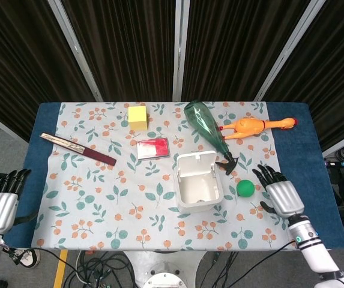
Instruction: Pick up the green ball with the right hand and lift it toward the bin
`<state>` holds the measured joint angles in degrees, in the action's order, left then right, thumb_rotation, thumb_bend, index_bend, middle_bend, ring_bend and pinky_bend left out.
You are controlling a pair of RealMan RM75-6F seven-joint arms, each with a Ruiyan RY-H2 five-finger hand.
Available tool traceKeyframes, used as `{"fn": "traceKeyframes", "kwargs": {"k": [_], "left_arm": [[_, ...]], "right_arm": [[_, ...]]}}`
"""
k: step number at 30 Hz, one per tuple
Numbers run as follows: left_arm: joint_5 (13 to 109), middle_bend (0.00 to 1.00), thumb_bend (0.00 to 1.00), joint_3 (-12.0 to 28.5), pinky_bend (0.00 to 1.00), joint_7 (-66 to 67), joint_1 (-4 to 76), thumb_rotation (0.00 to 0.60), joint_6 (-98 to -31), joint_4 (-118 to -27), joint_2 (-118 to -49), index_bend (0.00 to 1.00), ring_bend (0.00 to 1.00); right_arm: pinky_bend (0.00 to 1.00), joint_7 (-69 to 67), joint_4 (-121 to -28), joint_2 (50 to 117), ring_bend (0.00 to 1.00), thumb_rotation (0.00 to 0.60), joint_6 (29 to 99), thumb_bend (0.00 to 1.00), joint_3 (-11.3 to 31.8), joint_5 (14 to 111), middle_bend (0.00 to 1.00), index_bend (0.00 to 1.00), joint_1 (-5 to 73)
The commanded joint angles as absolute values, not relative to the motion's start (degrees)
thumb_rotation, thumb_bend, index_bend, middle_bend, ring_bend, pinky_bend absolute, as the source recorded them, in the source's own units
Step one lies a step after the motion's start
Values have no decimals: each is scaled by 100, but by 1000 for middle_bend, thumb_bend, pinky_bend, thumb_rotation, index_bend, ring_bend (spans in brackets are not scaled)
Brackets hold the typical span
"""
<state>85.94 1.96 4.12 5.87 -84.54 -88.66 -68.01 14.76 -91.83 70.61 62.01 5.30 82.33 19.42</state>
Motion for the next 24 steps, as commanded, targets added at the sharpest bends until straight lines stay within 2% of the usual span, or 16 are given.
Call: {"fn": "traceKeyframes", "kwargs": {"k": [1,16,20,24], "left_arm": [[8601,71,52,185,142,402,578,600,-8461,-8851,-6797,38,44],[8602,71,52,201,142,422,589,600,-8464,-8819,-6816,40,21],[8666,72,53,187,142,433,593,600,-8494,-8811,-6812,43,0],[8665,72,52,194,142,433,588,600,-8513,-8824,-6798,44,0]], "right_arm": [[221,1736,-9156,7271,0,600,5891,177,600,7975,0,0,2208],[332,2307,-8954,7533,3,600,5312,200,496,7366,51,0,2670],[373,2376,-8919,7588,87,600,5236,207,422,7306,97,0,2735],[414,2453,-8870,7637,107,600,5215,212,380,7209,114,0,2776]]}}
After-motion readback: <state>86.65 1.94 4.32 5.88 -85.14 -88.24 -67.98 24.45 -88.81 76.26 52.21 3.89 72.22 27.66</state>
